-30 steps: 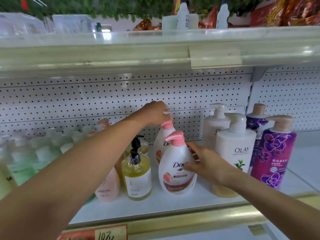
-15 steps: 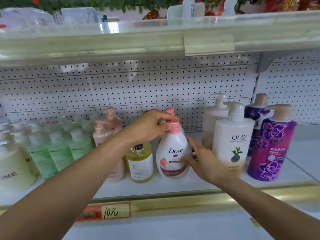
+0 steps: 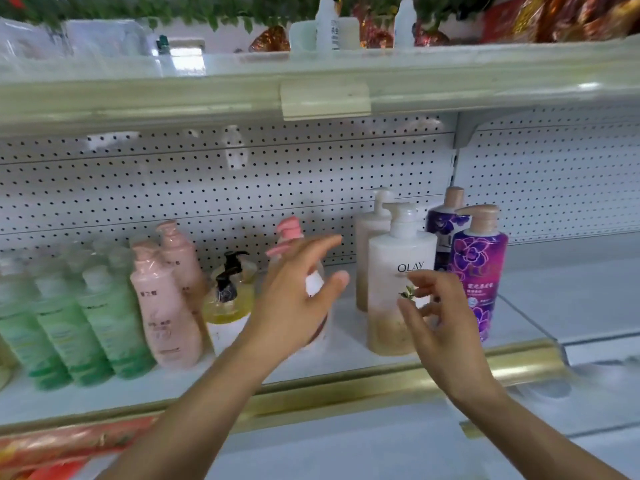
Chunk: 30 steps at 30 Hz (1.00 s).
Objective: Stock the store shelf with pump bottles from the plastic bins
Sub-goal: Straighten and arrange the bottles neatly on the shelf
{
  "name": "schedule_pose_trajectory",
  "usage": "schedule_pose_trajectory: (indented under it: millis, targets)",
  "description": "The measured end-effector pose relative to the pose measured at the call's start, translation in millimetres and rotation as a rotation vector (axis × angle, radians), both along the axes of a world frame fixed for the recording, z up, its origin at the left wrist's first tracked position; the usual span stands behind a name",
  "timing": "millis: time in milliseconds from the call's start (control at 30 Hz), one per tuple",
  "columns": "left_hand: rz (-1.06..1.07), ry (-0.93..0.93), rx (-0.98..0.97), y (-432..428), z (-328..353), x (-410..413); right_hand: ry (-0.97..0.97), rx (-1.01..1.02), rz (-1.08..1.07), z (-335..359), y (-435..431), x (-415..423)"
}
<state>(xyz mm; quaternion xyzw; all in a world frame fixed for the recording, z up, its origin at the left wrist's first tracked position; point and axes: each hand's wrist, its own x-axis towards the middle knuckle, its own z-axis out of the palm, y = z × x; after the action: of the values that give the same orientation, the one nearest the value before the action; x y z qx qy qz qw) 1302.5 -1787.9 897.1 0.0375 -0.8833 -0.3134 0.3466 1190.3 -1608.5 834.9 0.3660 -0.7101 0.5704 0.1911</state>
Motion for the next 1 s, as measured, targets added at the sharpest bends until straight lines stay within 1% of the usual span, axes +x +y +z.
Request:
schedule_pose_trajectory:
  millis: [67,133,167,233,333,433,467,533,600,633,700,767,800,867,1000]
  targets:
    - [-0.083,-0.112,0.152,28.2,-23.7,-12.6,-0.128,-0.002,-0.014,-11.4,12.8,-5.5]
    - [-0.152,-0.232,0.334,45.9,-48.1,-30.5,-0.242,0.072,0.06,-21.8,16.6,-12.5]
    - [-0.175,-0.272,0.389,51.3,-58.3,-38.7,-0.295,0.101,0.122,-25.3,16.3,-16.2]
    - [-0.22,-0.303,0.464,57.4,-74.1,-53.7,-0.345,0.15,0.189,-28.7,13.1,-23.6]
    - [-0.255,-0.28,0.592,58.6,-87.6,-69.0,-0.362,0.136,0.153,-32.0,6.0,-33.5]
    - [-0.245,-0.285,0.646,54.0,-84.4,-73.6,-0.389,0.116,0.134,-33.4,-0.4,-39.1]
    - [-0.235,-0.292,0.631,51.7,-77.8,-73.9,-0.399,0.096,0.136,-32.7,-1.6,-40.9]
    - [-0.197,-0.275,0.536,45.4,-52.1,-75.7,-0.423,0.065,0.138,-28.4,-3.5,-44.9]
    - [-0.171,-0.235,0.442,33.5,-17.2,-86.7,-0.493,0.099,0.143,-23.2,-6.7,-51.5]
    - [-0.168,-0.248,0.404,25.6,2.9,-95.8,-0.526,0.133,0.138,-20.7,-8.4,-56.3]
    - [-0.167,-0.373,0.279,10.3,42.4,-115.6,-0.557,0.196,0.128,-17.5,-11.3,-64.7]
    - [-0.168,-0.576,0.096,-4.0,70.7,-133.1,-0.559,0.234,0.122,-17.0,-14.4,-69.9]
    - [-0.179,-0.659,0.036,-10.8,78.6,-140.2,-0.557,0.246,0.117,-17.8,-16.1,-72.0]
    - [-0.24,-0.739,0.014,-24.6,83.1,-153.8,-0.564,0.248,0.115,-19.8,-19.5,-75.8]
    - [-0.34,-0.725,0.072,-45.6,77.6,-172.9,-0.589,0.248,0.116,-21.8,-26.5,-85.2]
